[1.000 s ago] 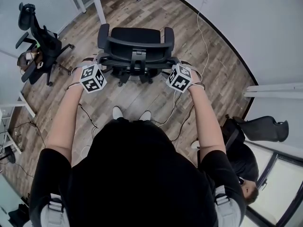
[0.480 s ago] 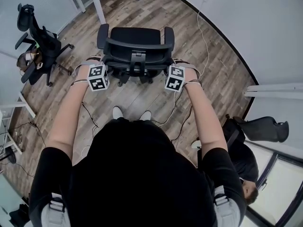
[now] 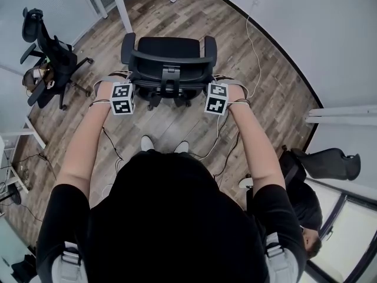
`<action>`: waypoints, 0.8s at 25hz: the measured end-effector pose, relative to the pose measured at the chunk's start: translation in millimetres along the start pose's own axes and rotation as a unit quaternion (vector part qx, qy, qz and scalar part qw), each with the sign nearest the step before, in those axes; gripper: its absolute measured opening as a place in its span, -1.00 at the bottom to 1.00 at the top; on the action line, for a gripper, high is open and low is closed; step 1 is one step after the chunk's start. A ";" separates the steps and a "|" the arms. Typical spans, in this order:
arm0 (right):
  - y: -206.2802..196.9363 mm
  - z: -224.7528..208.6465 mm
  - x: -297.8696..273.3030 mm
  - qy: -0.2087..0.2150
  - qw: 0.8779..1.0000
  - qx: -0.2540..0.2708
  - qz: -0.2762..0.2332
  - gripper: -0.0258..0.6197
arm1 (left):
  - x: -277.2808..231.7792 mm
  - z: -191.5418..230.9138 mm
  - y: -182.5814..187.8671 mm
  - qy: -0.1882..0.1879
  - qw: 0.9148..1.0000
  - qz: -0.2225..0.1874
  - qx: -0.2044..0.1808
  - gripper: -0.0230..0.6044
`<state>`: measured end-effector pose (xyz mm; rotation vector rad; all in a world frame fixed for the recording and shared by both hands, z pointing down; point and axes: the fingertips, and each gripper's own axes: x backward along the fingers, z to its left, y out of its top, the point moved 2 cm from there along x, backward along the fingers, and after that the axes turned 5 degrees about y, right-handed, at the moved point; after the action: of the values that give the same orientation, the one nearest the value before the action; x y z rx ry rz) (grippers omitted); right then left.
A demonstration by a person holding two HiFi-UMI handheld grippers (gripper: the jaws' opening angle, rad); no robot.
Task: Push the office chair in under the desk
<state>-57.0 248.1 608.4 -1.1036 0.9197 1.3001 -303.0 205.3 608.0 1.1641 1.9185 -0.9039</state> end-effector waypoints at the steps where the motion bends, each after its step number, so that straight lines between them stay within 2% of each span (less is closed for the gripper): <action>1: -0.8 -1.2 -0.5 -0.002 1.000 0.000 -0.001 -0.56 | -1.0 0.7 0.4 0.000 1.000 0.001 0.000 -0.59; 20: -8.3 -51.1 -12.4 -0.008 1.000 0.015 -0.003 -0.57 | -25.8 38.7 -7.7 -0.013 0.999 0.026 0.022 -0.61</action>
<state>-45.9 196.1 608.2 -1.0717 0.9201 1.2840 -293.0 159.4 611.6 1.2182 1.8476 -0.9334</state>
